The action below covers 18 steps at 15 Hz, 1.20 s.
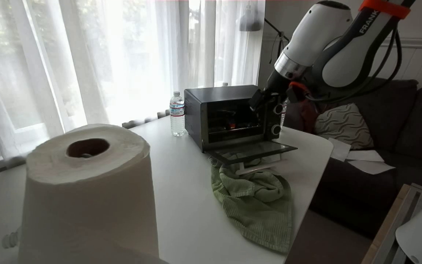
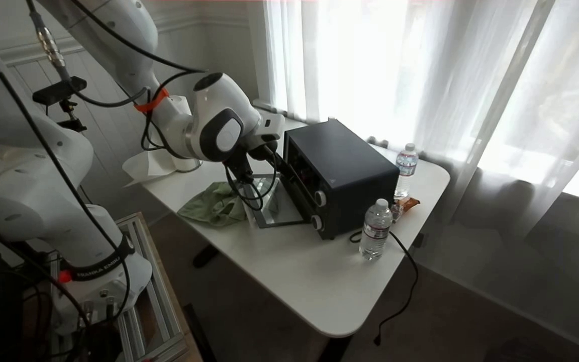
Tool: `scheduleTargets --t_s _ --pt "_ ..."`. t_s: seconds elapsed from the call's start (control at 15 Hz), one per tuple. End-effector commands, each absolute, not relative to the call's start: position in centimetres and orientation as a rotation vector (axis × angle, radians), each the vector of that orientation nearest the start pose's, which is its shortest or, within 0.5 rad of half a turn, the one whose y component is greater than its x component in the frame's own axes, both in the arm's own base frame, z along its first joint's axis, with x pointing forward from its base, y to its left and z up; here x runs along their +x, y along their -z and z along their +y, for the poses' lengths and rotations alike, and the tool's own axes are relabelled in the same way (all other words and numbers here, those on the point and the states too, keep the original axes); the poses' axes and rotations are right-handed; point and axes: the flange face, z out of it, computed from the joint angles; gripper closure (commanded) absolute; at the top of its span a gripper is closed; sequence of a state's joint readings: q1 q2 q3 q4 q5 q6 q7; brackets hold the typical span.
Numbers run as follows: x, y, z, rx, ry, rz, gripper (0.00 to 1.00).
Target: Remove the toy car from the microwave and put it on the table
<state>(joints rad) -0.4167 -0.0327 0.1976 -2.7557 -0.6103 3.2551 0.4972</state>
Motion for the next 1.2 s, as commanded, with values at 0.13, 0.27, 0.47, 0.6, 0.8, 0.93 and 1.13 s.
scheduleTargets --t_s 0.13,0.27,0.47,0.6,0.8,0.93,1.13 --pt "42.2 -28.0 -4.6 -3.012 0.928 -0.019 0.0" --pt "42.3 -27.8 -5.1 -3.018 0.942 -0.054 0.0" --pt "42.5 -26.5 -5.7 -3.023 0.965 -0.12 0.0" --pt "42.5 -25.0 -6.2 -3.009 1.018 -0.191 0.0" --pt "42.4 -24.8 -5.7 -3.012 0.984 -0.181 0.0" --pt "42.3 -23.4 -5.4 -3.005 0.966 -0.194 0.0" --pt "42.3 -23.1 -5.4 -3.003 0.964 -0.196 0.0"
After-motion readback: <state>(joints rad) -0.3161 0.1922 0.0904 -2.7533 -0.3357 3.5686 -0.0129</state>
